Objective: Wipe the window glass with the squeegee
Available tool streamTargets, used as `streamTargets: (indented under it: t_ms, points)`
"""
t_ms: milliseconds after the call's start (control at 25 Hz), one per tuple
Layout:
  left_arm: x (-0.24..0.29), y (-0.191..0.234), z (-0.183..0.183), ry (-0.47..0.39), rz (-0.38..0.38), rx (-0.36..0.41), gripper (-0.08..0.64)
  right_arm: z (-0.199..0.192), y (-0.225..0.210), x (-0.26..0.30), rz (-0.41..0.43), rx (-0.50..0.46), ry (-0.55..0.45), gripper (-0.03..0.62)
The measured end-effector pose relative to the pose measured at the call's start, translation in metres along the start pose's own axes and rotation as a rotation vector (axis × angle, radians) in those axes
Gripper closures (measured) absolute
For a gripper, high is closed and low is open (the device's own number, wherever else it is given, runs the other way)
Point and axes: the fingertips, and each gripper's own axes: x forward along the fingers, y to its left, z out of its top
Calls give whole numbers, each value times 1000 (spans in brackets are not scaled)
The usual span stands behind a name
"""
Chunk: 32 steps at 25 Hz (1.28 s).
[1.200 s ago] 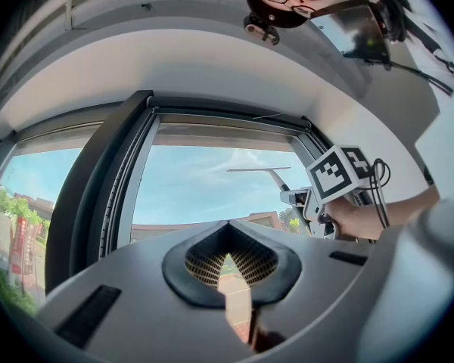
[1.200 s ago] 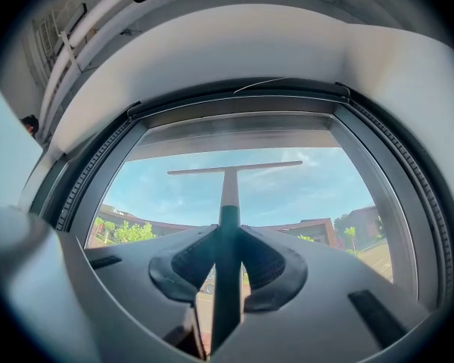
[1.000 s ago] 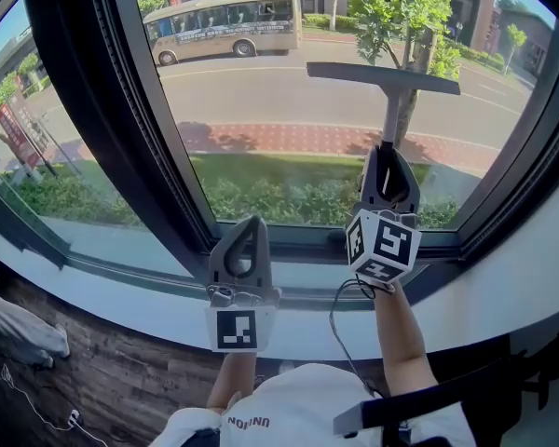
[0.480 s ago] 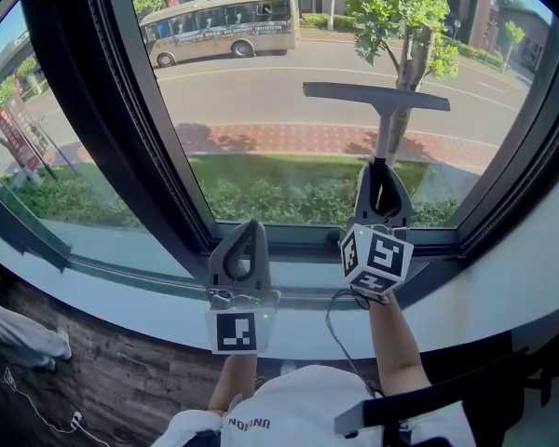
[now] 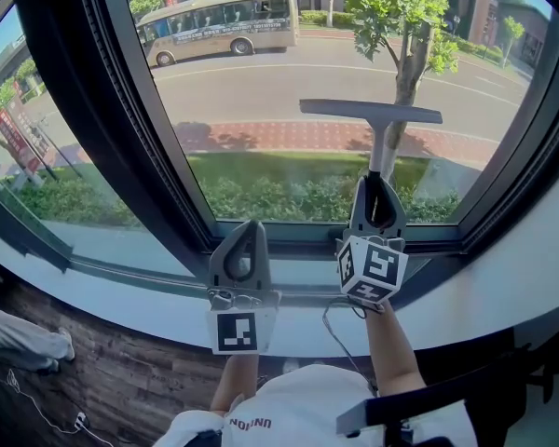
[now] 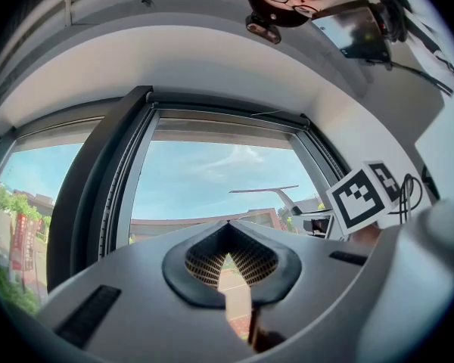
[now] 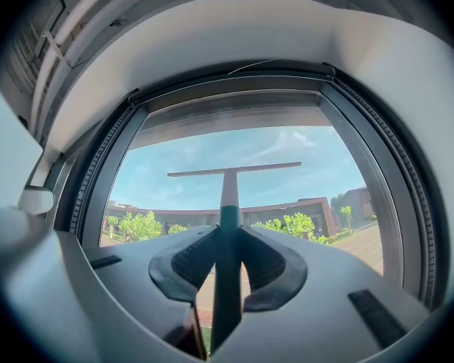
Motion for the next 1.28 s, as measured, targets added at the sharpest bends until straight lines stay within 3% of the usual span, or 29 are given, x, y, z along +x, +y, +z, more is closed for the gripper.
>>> streamTargets:
  t_ms: [1280]
  points:
    - [5, -15, -18, 43, -44, -4, 565, -110, -10, -56, -27, 54, 257, 495]
